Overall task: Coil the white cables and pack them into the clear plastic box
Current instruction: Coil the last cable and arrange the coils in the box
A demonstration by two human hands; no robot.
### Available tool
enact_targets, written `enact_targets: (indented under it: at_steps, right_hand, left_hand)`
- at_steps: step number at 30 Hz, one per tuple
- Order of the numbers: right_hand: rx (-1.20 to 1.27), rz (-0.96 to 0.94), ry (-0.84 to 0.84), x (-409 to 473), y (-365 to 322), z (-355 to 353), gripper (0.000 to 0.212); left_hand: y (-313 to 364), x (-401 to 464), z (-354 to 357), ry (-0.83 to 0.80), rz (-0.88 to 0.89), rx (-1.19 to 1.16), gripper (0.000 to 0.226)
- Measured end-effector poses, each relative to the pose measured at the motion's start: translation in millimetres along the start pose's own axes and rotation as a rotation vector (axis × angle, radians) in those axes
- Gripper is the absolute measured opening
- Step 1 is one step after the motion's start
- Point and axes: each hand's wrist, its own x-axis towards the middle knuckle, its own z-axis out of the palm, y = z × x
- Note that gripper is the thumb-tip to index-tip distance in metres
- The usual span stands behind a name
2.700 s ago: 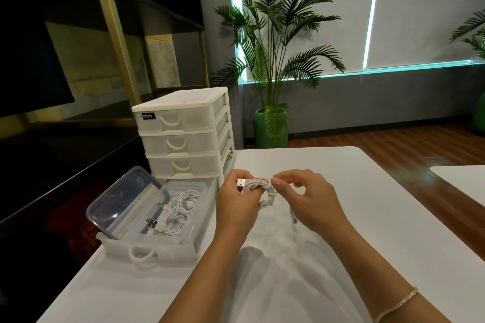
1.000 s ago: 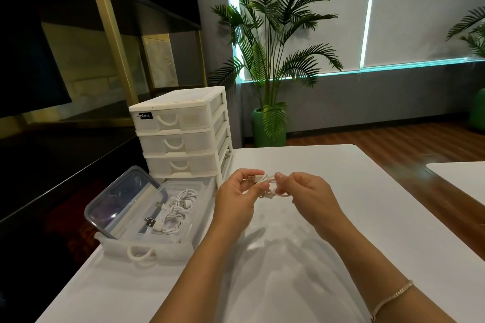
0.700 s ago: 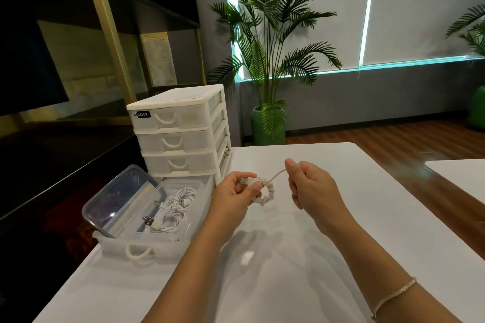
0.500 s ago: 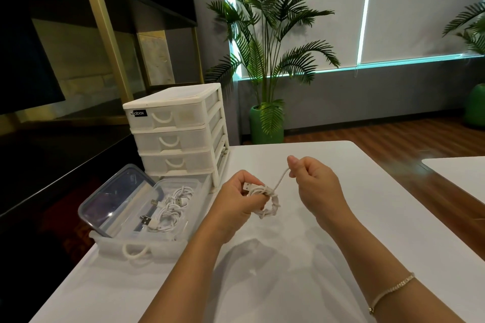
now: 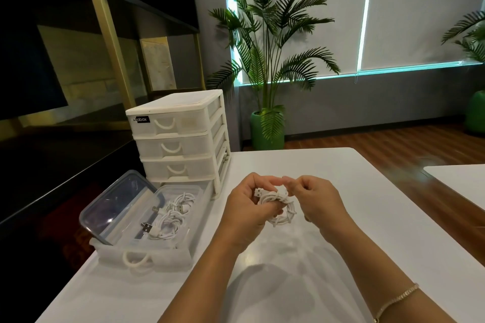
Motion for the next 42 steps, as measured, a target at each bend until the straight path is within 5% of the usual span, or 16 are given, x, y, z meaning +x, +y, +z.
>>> enact_targets:
  at_steps: [8, 16, 23, 27, 42]
  right_hand:
    - [0.034, 0.137, -0.147, 0, 4, 3, 0.036]
    - [-0.152, -0.108, 0.114, -6, -5, 6, 0.025]
    - [-0.311, -0.322, 0.081, -13, -8, 10, 0.021]
    - [-0.234, -0.221, -0.042, -13, -9, 10, 0.021]
    - [-0.181, -0.193, -0.017, -11, -6, 4, 0.014]
  left_hand:
    - [-5, 1, 1, -0.001, -0.030, -0.013, 0.022]
    - [-12, 9, -5, 0.339, -0.021, -0.075, 0.024]
    - [-15, 10, -6, 0.498, 0.000, -0.061, 0.024]
    - [-15, 9, -1, 0.537, -0.010, -0.030, 0.024]
    - [-6, 10, -8, 0.202, -0.310, -0.238, 0.040]
